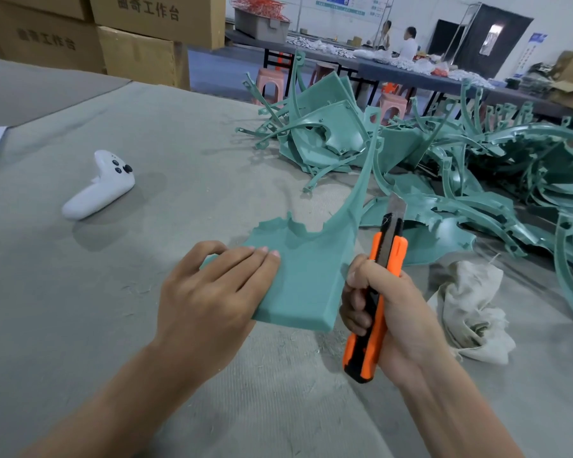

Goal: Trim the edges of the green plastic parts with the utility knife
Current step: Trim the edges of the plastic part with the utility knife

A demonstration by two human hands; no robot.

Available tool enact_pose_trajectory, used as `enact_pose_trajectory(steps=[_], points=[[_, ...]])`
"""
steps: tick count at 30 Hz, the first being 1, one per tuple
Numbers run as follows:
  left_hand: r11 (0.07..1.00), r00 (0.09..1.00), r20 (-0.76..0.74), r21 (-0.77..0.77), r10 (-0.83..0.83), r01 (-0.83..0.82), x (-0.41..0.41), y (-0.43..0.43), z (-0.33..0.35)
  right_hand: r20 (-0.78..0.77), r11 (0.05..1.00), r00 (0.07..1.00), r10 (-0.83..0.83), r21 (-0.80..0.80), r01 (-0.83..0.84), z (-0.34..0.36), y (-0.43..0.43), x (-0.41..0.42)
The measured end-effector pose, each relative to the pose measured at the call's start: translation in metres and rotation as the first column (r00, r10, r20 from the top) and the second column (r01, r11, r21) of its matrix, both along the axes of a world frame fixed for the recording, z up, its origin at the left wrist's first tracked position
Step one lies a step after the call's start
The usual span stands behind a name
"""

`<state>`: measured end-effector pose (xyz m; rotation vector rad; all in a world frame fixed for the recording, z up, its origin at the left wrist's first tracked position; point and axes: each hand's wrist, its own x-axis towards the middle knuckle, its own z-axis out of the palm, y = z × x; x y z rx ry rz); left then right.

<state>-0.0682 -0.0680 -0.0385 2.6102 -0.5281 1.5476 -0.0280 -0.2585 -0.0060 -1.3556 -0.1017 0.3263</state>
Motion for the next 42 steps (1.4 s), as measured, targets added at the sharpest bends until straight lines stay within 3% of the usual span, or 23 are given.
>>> enact_pose_trajectory(steps=[7,13,15,18,21,24,29,42], points=[[0.996,1.000,0.004,-0.083,0.009,-0.009,-0.003,0.000,0.004,0.016,0.994,0.994,-0.105,0.030,0.104,0.001,-0.009,0.007],[0.930,0.994,-0.111,-0.367,-0.013,-0.028,-0.003,-0.003,0.002,0.090,0.976,0.975,-0.202,-0.063,0.208,-0.003,-0.007,0.006],[0.884,0.982,-0.186,-0.462,-0.017,-0.072,-0.003,-0.004,0.002,0.210,0.954,0.947,-0.244,-0.123,0.273,-0.004,-0.004,0.005],[0.802,0.959,-0.281,-0.579,-0.027,-0.147,-0.002,-0.006,0.003,0.500,0.892,0.849,-0.173,-0.286,0.350,-0.007,0.002,0.003],[0.788,0.956,-0.290,-0.577,0.050,-0.216,-0.002,-0.010,0.005,0.668,0.838,0.744,-0.015,-0.397,0.374,-0.016,0.010,-0.004],[0.785,0.950,-0.295,-0.564,0.099,-0.257,-0.002,-0.012,0.005,0.719,0.851,0.691,0.072,-0.406,0.334,-0.020,0.019,-0.015],[0.769,0.941,-0.327,-0.577,0.093,-0.276,-0.001,-0.013,-0.001,0.704,0.858,0.699,0.126,-0.431,0.280,-0.024,0.024,-0.021],[0.854,0.963,-0.261,-0.484,0.065,-0.189,-0.003,-0.011,-0.002,0.722,0.700,0.687,0.083,-0.533,0.476,-0.023,0.008,0.004]])
